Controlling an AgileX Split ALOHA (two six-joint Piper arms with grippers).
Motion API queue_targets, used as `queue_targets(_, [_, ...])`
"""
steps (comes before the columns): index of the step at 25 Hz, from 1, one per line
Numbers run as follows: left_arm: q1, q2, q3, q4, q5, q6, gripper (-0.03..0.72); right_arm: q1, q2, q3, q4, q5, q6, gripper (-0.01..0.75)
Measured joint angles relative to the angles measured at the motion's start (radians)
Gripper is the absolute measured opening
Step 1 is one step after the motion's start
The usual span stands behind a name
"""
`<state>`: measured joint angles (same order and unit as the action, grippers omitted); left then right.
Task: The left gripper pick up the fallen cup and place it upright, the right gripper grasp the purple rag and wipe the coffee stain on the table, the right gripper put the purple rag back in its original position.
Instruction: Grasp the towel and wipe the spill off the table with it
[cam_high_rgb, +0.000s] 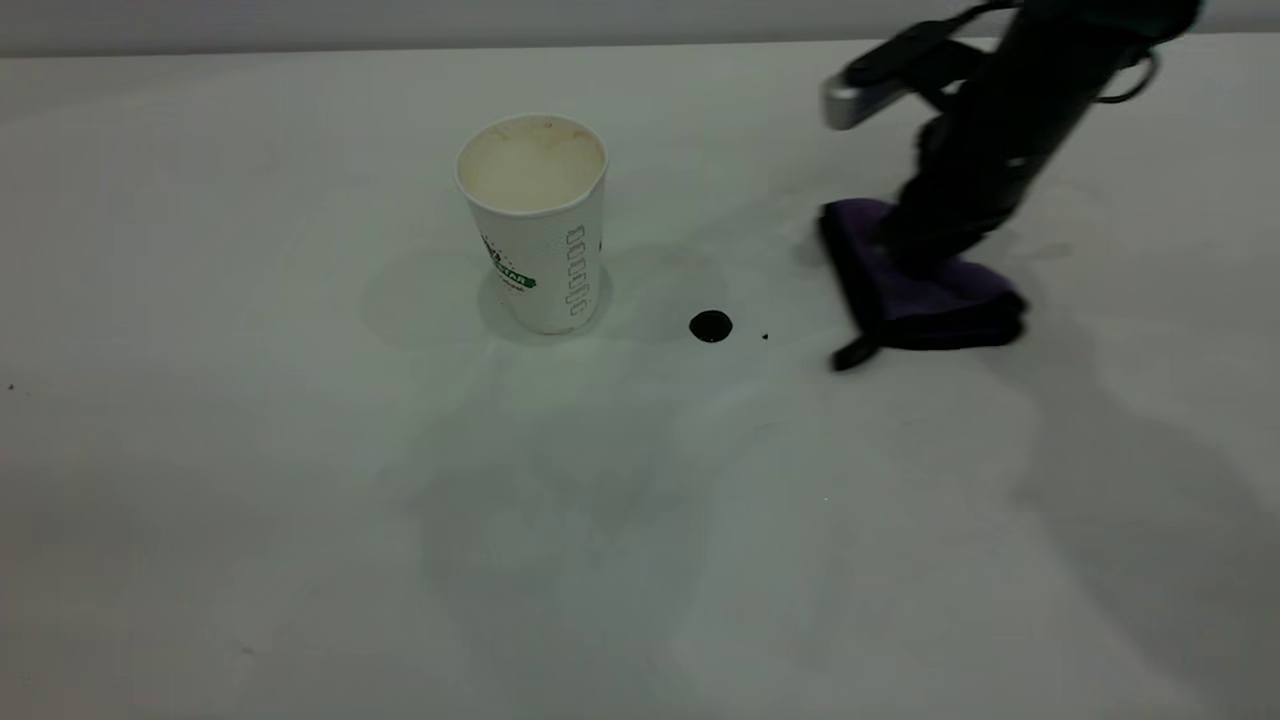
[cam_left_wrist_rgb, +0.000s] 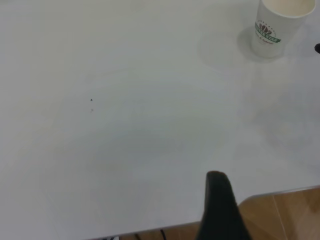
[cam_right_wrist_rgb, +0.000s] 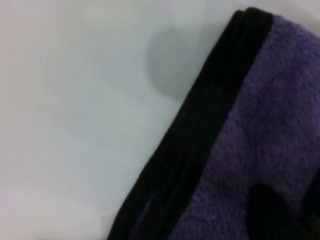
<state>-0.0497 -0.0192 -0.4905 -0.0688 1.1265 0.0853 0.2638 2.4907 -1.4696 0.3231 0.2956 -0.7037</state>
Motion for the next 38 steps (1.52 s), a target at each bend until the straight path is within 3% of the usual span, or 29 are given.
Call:
queue_targets(6, [0.000,0.000,0.000,0.000,0.000,0.001,0.548,0.114,0.007,0.000,0.044,-0.043,-0.030,0.048])
queue_targets(17, [0.000,0.000,0.000,0.000,0.000,0.001,0.548,0.226,0.008,0.000,0.069,-0.029,-0.032,0.049])
queue_targets(24, [0.000,0.000,0.000,0.000,0.000,0.001,0.548,0.274,0.008,-0.004,0.091,0.056,-0.036,0.053])
queue_targets(32, [0.000,0.000,0.000,0.000,0.000,0.001,0.548,0.376,0.010,-0.007,0.201,0.275,-0.199,0.058])
queue_targets(38, [0.000,0.000,0.000,0.000,0.000,0.001,0.548,0.384,0.015,-0.004,0.221,0.275,-0.201,0.061])
